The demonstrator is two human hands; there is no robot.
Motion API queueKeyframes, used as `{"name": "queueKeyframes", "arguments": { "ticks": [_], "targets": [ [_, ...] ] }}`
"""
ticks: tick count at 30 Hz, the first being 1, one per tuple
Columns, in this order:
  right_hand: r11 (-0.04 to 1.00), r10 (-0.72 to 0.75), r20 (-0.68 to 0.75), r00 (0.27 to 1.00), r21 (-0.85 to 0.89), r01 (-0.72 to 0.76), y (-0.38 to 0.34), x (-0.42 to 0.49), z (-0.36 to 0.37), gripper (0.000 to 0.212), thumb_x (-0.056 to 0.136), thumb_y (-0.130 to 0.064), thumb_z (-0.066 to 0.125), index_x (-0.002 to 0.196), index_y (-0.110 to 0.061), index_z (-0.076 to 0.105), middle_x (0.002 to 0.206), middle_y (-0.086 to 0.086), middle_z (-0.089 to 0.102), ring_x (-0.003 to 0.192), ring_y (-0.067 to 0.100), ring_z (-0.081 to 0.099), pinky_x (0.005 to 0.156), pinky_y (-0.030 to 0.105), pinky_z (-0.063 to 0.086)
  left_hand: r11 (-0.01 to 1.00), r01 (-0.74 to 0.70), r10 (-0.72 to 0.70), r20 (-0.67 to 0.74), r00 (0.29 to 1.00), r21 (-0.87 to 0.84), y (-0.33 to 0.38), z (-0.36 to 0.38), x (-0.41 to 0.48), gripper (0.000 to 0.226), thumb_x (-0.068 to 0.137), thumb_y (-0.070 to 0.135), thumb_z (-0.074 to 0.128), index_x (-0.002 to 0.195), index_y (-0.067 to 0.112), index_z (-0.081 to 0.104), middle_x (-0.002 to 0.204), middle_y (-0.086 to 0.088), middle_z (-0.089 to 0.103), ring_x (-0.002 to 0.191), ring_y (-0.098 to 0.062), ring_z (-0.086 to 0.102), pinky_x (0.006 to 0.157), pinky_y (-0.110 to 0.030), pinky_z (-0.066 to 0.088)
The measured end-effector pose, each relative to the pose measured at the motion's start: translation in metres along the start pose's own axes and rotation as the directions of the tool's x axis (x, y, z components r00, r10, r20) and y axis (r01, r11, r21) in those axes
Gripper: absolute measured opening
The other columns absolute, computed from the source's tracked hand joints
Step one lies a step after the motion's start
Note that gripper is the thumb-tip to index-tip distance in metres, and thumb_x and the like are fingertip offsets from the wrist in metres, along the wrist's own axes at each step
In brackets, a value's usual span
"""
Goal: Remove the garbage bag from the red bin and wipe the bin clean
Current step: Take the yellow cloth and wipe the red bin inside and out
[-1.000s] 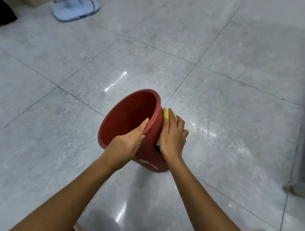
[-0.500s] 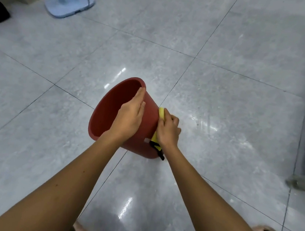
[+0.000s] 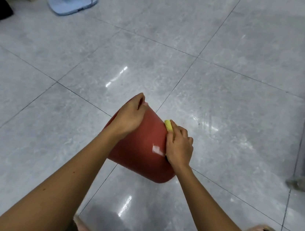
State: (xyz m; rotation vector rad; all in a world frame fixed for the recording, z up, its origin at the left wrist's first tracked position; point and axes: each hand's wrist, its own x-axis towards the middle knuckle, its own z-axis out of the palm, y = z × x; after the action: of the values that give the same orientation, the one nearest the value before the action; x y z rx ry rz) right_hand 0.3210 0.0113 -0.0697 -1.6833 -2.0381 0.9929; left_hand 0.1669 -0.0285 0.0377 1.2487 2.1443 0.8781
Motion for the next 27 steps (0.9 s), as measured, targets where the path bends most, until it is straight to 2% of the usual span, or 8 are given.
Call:
{"name": "queueKeyframes", "arguments": {
  "ticks": [2,4,11,15,18,22,25,27],
  "targets": [
    [0.999,0.051,0.004,0.999,-0.016,-0.051,0.011,-0.003,0.002,0.043,0.098,-0.042,0.03,0.139,-0.043,0.042,0.14,-0.006,0.048,0.117,0.029,0.045,0.094,0.043,0.042,0.988,-0.12,0.113,0.082,0.99,0.099,-0.015,-0.008,-0.026,0.038,0.096,0.04,0.041,0.132,0.051,0.037,0.134,0.025,0.044,0.115,0.004,0.044,0.093,-0.018,0.033],
    [0.996,0.093,0.01,0.996,0.006,-0.093,0.018,-0.002,0.004,0.043,0.099,-0.041,0.029,0.139,-0.041,0.043,0.139,-0.002,0.049,0.117,0.03,0.045,0.094,0.044,0.042,0.908,-0.261,0.271,0.016,0.962,0.328,-0.032,-0.015,-0.062,0.062,0.094,0.045,0.038,0.15,0.042,0.01,0.157,0.015,0.014,0.121,0.005,0.034,0.09,-0.019,0.04],
    [0.966,0.252,0.114,0.961,0.033,-0.257,-0.013,0.015,-0.009,0.044,0.1,-0.042,0.024,0.137,-0.035,0.047,0.136,0.008,0.048,0.117,0.038,0.044,0.097,0.046,0.04,0.888,-0.341,0.37,-0.039,0.928,0.308,-0.053,-0.019,-0.082,0.056,0.1,0.012,0.041,0.15,0.017,0.018,0.151,0.012,0.027,0.119,-0.013,0.053,0.099,-0.027,0.045],
    [0.991,-0.088,-0.052,0.995,0.097,0.093,-0.056,-0.007,-0.007,0.046,0.097,-0.048,0.021,0.14,-0.045,0.035,0.143,0.0,0.039,0.115,0.029,0.043,0.094,0.045,0.04,0.873,-0.421,0.435,-0.004,0.9,0.248,-0.034,-0.001,-0.054,0.054,0.097,0.007,0.045,0.148,0.011,0.028,0.154,0.002,0.029,0.132,-0.001,0.037,0.105,-0.012,0.034],
    [0.969,-0.24,-0.179,0.954,0.019,0.247,-0.05,-0.025,0.001,0.05,0.096,-0.047,0.021,0.145,-0.045,0.028,0.146,0.002,0.037,0.11,0.025,0.044,0.092,0.04,0.042,0.934,-0.349,0.341,0.106,0.934,0.075,-0.03,-0.002,-0.037,0.056,0.1,0.019,0.038,0.151,0.029,0.017,0.152,0.024,0.017,0.135,0.018,0.015,0.106,-0.001,0.013],
    [0.999,0.036,-0.198,0.98,-0.025,-0.042,0.0,-0.02,0.011,0.043,0.1,-0.04,0.028,0.143,-0.041,0.036,0.145,0.002,0.04,0.113,0.03,0.046,0.092,0.043,0.043,0.929,-0.359,0.335,0.207,0.919,0.089,-0.04,-0.01,-0.027,0.058,0.101,0.023,0.036,0.151,0.033,0.009,0.153,0.027,0.011,0.134,0.022,0.011,0.104,0.002,0.009],
    [0.908,0.411,-0.02,0.912,0.095,-0.407,0.023,0.001,0.002,0.043,0.1,-0.045,0.022,0.138,-0.042,0.042,0.144,0.002,0.039,0.119,0.033,0.041,0.1,0.047,0.036,0.937,-0.342,0.326,0.176,0.929,0.068,-0.035,-0.004,-0.028,0.056,0.101,0.024,0.036,0.152,0.031,0.011,0.152,0.027,0.014,0.133,0.023,0.013,0.105,0.001,0.011],
    [0.885,0.449,0.053,0.892,0.109,-0.452,0.014,0.012,-0.008,0.044,0.1,-0.044,0.021,0.137,-0.041,0.044,0.142,0.004,0.039,0.12,0.033,0.039,0.101,0.048,0.034,0.941,-0.33,0.315,0.161,0.935,0.074,-0.03,0.004,-0.029,0.056,0.101,0.028,0.035,0.151,0.032,0.012,0.152,0.025,0.016,0.132,0.022,0.015,0.106,0.0,0.012]
  ]
}}
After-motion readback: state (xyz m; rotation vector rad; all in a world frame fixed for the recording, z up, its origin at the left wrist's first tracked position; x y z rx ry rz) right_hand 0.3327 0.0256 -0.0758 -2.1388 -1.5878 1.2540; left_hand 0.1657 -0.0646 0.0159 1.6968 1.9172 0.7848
